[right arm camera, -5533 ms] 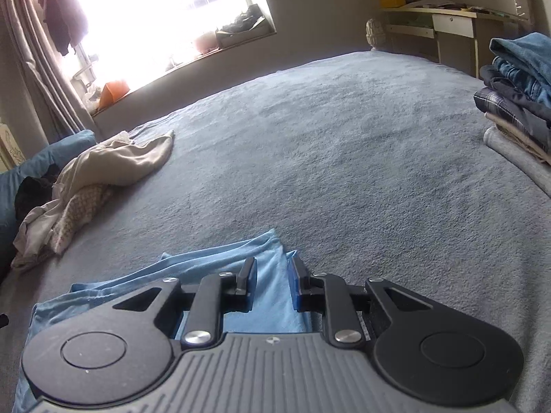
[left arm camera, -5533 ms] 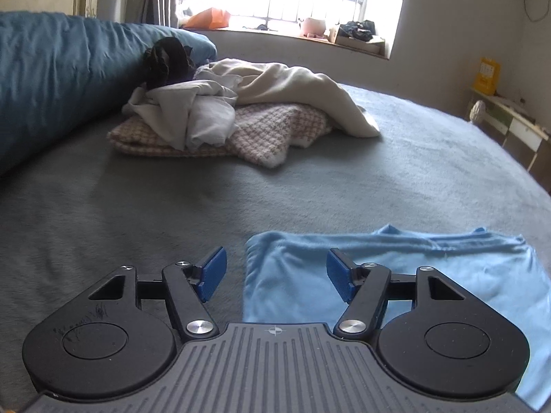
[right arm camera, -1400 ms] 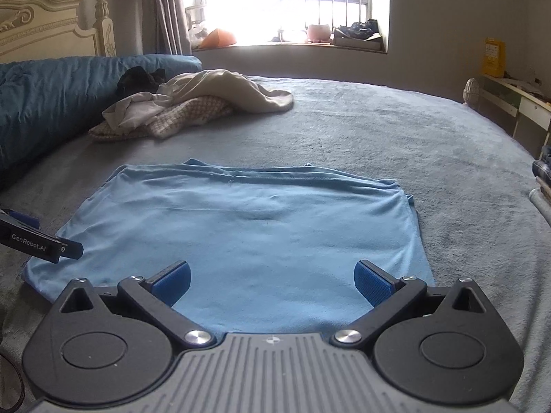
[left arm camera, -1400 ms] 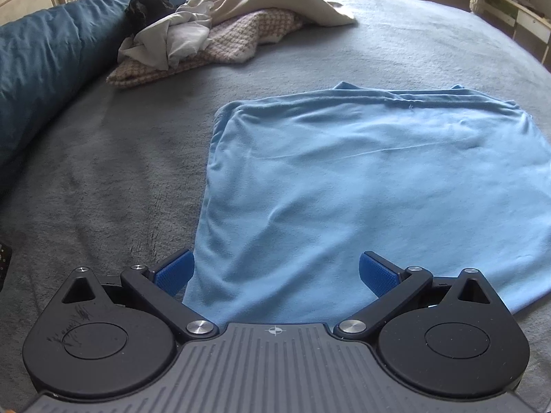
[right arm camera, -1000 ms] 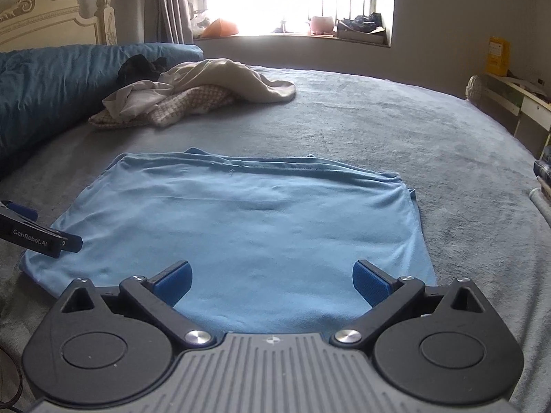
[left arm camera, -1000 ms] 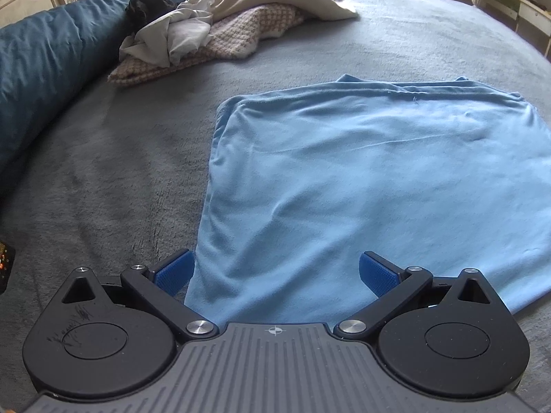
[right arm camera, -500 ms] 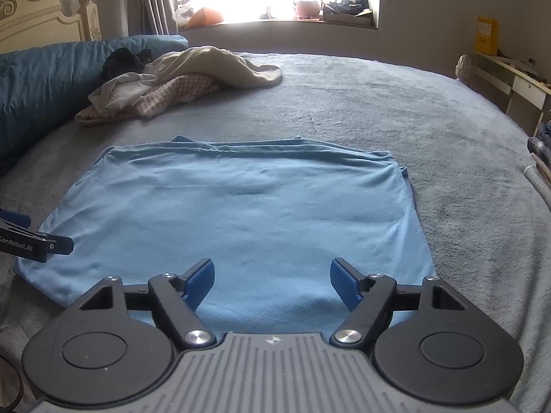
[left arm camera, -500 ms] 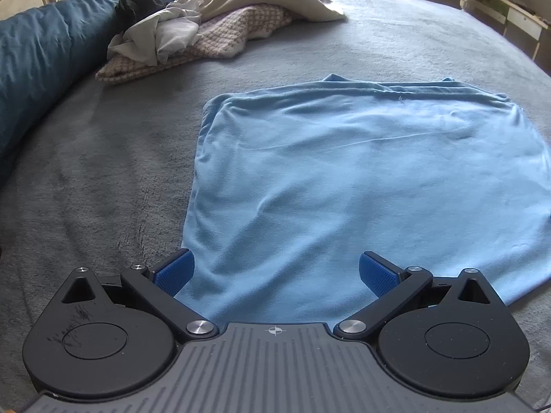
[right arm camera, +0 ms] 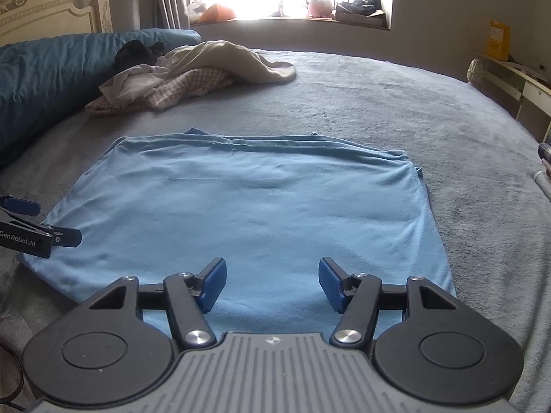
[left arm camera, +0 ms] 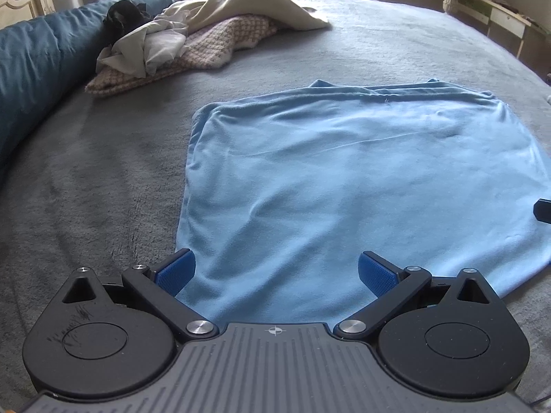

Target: Fold clothes

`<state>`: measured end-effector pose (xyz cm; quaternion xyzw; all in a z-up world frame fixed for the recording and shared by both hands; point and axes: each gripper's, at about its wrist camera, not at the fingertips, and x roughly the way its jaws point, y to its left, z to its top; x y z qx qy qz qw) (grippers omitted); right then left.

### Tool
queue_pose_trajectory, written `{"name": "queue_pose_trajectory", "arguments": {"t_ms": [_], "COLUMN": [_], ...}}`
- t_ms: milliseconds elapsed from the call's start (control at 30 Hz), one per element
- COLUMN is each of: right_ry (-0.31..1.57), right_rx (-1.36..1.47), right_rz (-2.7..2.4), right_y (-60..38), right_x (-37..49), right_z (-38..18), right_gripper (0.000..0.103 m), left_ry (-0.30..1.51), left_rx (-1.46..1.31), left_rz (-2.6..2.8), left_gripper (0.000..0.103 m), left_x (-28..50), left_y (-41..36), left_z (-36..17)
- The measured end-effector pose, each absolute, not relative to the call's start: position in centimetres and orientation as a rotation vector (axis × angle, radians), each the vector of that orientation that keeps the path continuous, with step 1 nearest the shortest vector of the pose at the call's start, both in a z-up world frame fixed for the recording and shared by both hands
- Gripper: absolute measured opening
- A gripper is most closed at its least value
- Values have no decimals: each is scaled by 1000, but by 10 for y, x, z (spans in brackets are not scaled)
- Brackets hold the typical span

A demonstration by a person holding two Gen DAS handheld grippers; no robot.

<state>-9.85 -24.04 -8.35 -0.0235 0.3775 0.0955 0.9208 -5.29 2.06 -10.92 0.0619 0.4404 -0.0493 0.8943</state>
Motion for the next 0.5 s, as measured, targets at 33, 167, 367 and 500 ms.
{"name": "queue_pose_trajectory", "arguments": {"t_ms": [33,167,367,500], "right_ry": [778,788,795,805], "right_rx": [-49,-40,-37,-7], "right_rz": [197,203,214,206], "right_y": [-240,-240,-238,-243], "right_x": [-98,-94,-87,-79], "right_z": [-84,-88,-95,-97], "right_gripper": [59,53,49,49], "left_ry": [910,883,818,796], "left_rx": [129,121,48,9], "left_rz": [-108,-132,-188,-205], "left_gripper": [102,100,98,96], "left_x": [-53,-53,-52,-51], "left_y": [21,24,34,48], "left_z": [-110,-110,-104,-104]}}
